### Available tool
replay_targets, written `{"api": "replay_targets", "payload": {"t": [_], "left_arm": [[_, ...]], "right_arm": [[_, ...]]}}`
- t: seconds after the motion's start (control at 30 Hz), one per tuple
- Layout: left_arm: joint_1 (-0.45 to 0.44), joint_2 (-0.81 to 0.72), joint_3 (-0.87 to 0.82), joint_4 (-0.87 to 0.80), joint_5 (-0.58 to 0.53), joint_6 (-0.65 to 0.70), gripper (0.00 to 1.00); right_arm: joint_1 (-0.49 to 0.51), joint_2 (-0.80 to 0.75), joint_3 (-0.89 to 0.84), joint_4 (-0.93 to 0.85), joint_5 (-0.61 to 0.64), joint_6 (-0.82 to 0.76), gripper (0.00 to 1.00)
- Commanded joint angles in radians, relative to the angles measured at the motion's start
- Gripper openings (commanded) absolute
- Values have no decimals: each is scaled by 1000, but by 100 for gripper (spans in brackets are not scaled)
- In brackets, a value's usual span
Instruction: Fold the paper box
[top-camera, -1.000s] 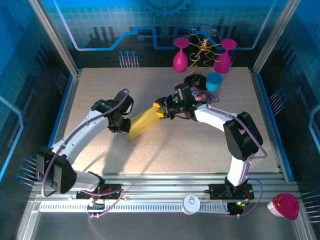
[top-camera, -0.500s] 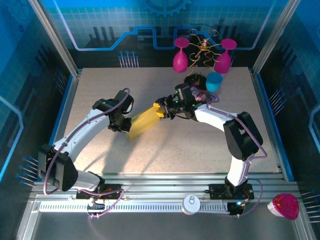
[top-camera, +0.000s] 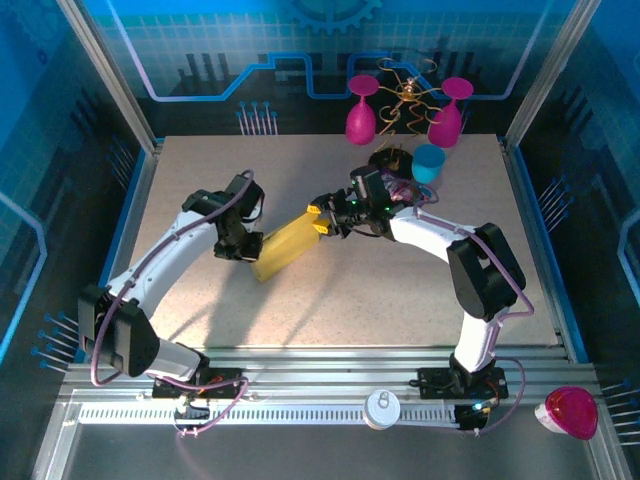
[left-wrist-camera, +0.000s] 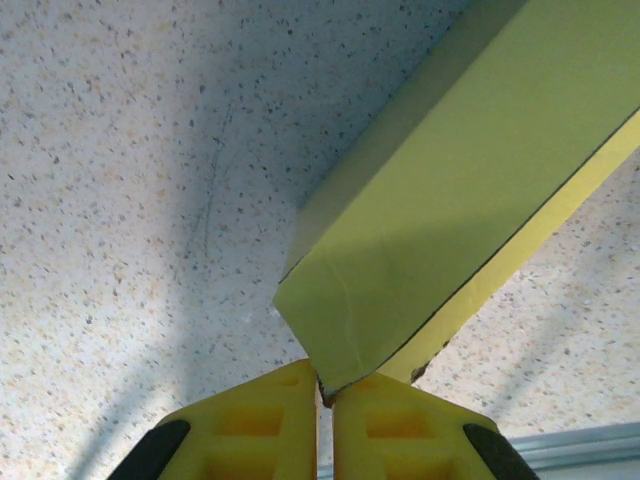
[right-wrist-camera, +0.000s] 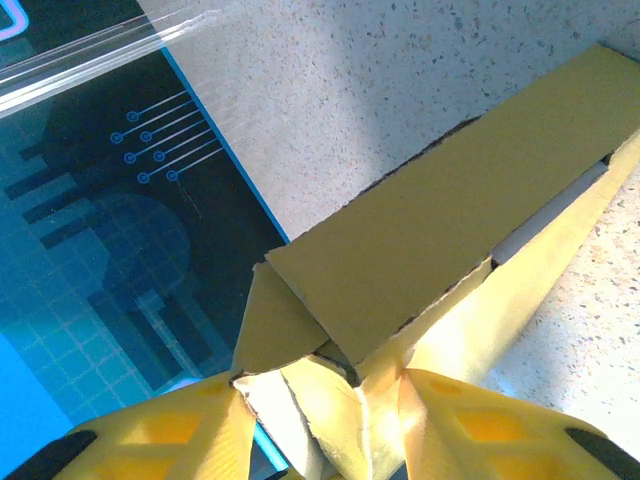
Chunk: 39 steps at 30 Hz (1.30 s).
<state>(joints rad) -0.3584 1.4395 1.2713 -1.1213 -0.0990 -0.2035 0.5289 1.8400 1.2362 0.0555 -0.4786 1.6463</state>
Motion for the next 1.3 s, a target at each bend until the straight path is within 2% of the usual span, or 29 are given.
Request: {"api": "replay_targets", "payload": {"t": [0.0,0.3,0.57,0.7,1.0,1.27], "left_arm": [[19,11,51,-60,73,-36,11],[27,57,111,-105,137,-60,7],[28,70,148,-125,175,-106,6],[28,79,166,-140,198,-136,2],[27,91,189,-152,209,-185,0],[27,107,182,-144,201,-183,0]], "right_arm": [[-8,28,33,-58,-17,-21,42],[-3,46,73,-119,-31,-45,48],[9,53,83,-144,-32,-58,45],[16,61,89,-147,-35,-58,45],[26,65,99,-161,-37,-59,45],[45,54,109,-184,-50,-61,52]]}}
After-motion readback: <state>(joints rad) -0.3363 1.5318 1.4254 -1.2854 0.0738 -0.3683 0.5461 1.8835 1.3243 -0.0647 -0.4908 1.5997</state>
